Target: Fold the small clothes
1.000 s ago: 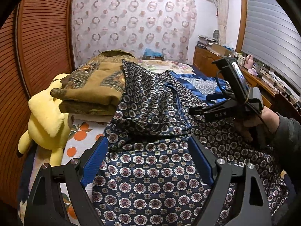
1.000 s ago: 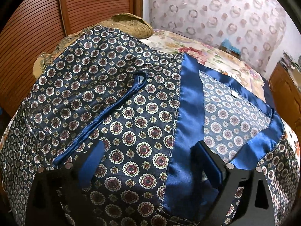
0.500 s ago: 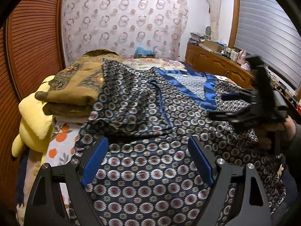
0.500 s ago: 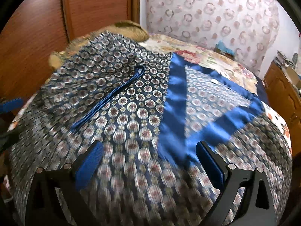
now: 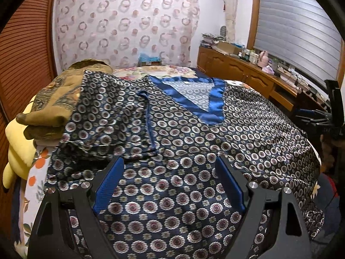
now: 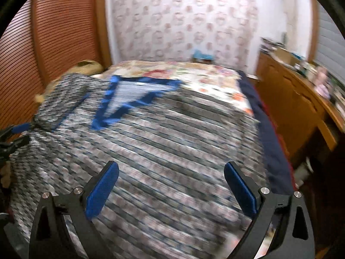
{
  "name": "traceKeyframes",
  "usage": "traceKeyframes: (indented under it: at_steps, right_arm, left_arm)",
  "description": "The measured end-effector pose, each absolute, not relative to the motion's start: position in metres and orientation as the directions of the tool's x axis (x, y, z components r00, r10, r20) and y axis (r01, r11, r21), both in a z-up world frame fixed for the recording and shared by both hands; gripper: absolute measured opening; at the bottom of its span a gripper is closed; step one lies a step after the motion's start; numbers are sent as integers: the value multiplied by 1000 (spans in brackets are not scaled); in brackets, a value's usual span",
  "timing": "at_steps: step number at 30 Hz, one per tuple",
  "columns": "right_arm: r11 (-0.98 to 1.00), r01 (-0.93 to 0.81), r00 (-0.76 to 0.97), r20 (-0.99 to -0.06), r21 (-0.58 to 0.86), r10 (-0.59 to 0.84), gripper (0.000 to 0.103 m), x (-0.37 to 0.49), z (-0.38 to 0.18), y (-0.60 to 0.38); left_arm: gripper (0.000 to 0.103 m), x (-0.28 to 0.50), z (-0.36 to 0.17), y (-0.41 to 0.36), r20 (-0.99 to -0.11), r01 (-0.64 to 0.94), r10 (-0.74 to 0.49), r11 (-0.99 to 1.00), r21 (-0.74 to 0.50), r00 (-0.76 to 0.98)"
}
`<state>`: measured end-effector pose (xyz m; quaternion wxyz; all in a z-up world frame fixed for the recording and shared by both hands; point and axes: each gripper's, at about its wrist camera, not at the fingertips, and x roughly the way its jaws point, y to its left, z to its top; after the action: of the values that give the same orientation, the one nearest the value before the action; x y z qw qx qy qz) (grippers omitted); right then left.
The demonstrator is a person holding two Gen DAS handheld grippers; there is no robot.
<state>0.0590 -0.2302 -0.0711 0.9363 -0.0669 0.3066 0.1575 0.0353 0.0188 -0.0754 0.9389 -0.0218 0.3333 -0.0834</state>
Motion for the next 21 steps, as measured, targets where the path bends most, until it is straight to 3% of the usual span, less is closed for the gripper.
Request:
traceKeyframes:
  at_steps: [8,12,21]
  right_arm:
    - [988,-151,751,-647,27,132,83,47,-90,-309]
    - [989,-129,732,-666,71,143,68,42,-97,-327]
    - [973,-132,696,-681,188,226,45,45,-99,-377]
  left_arm:
    - [87,39,-79,5,-637,169,-191,981,-96,747]
    - [87,40,-77,-1,-640,186,-200,978,-90,742]
    - [87,66,-84,-20,-694,260,-227,964,-59,683]
